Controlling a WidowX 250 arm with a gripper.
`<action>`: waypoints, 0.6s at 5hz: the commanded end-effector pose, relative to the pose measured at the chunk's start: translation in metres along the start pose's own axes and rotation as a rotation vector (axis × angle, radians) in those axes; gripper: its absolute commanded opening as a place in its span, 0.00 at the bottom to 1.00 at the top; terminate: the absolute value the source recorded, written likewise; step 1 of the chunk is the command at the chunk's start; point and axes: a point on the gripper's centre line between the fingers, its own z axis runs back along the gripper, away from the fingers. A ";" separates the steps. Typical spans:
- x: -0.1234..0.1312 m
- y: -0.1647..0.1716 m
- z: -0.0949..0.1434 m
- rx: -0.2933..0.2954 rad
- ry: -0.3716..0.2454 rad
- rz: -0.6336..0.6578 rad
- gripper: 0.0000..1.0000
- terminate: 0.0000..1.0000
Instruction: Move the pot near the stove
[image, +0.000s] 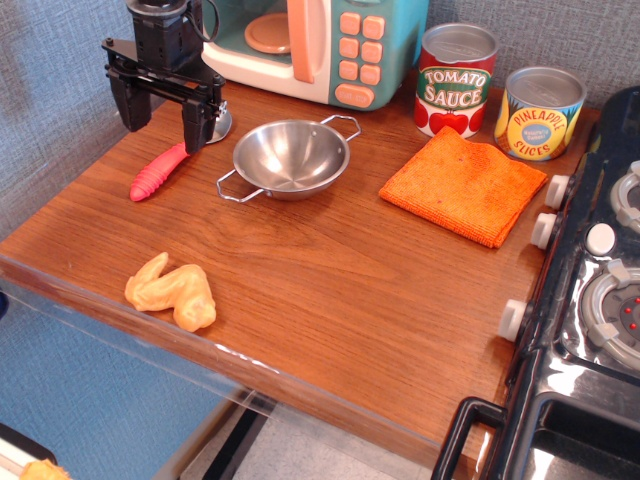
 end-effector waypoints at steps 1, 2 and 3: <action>0.000 0.000 0.000 0.000 0.000 0.000 1.00 0.00; -0.020 -0.007 0.005 -0.019 -0.024 -0.011 1.00 0.00; -0.013 -0.022 0.003 -0.041 -0.019 -0.048 1.00 0.00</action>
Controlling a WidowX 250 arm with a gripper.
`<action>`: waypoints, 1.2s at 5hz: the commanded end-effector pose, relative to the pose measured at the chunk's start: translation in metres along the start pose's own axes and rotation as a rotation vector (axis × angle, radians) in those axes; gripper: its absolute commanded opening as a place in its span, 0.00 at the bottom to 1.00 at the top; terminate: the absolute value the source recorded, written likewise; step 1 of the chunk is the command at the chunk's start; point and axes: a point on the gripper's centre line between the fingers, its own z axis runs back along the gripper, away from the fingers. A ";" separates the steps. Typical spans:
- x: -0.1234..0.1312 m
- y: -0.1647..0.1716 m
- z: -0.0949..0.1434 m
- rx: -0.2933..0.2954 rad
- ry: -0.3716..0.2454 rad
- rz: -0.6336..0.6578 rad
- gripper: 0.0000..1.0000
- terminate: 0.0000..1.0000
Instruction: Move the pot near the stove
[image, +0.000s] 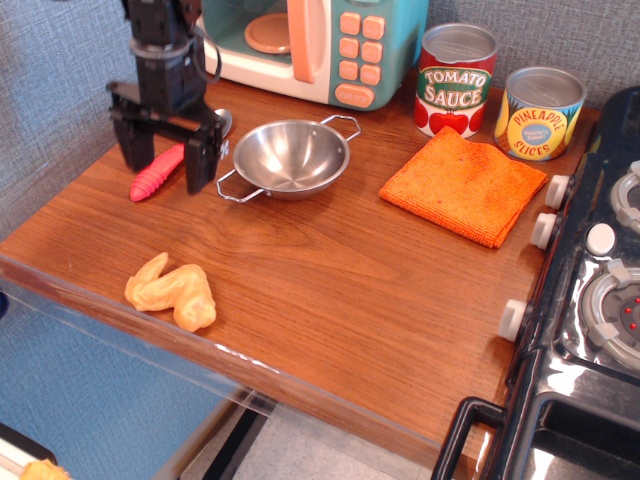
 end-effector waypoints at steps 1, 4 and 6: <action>0.031 -0.012 0.018 0.014 -0.055 0.001 1.00 0.00; 0.084 -0.017 -0.012 -0.003 0.038 0.086 1.00 0.00; 0.080 -0.033 -0.015 -0.020 0.016 0.036 0.00 0.00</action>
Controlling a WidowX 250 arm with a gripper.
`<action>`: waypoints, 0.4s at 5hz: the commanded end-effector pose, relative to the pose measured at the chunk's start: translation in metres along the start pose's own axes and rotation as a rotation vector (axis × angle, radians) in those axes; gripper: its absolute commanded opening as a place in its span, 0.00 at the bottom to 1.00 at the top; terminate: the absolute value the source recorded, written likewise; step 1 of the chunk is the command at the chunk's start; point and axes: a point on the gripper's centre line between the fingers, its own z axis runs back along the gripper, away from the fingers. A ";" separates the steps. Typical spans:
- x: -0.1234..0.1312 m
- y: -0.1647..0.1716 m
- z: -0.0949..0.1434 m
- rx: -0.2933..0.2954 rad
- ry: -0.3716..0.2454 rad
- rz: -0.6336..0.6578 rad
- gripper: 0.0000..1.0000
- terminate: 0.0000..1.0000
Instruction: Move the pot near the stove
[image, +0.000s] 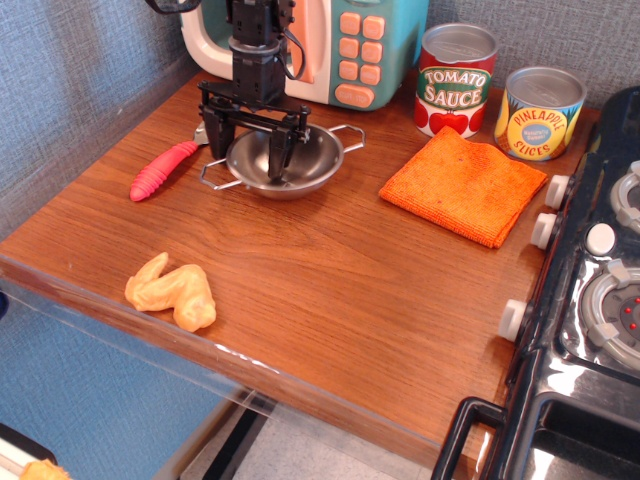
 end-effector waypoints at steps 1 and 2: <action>-0.002 0.001 0.035 -0.010 -0.122 -0.024 0.00 0.00; -0.012 -0.002 0.061 -0.042 -0.193 -0.034 0.00 0.00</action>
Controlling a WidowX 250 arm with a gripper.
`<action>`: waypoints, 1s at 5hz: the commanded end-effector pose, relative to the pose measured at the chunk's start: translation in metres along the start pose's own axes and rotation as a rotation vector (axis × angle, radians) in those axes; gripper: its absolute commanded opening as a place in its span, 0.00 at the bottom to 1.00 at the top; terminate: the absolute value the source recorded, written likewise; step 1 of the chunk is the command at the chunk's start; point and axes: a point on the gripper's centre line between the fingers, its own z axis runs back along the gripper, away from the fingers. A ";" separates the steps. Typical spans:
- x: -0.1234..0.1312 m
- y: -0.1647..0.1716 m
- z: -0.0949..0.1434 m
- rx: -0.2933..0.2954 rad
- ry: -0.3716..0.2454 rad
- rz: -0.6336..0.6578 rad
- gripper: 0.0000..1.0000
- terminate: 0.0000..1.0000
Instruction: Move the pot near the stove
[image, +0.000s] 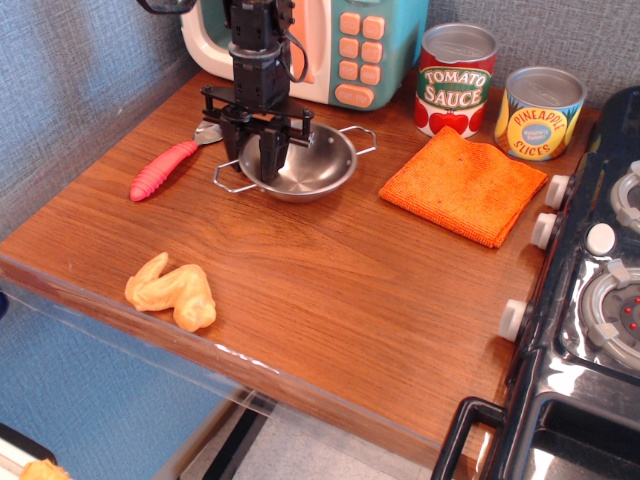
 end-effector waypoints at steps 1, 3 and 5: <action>-0.020 -0.019 0.079 -0.032 -0.190 -0.063 0.00 0.00; -0.071 -0.095 0.065 -0.033 -0.129 -0.281 0.00 0.00; -0.116 -0.125 0.041 0.026 -0.099 -0.413 0.00 0.00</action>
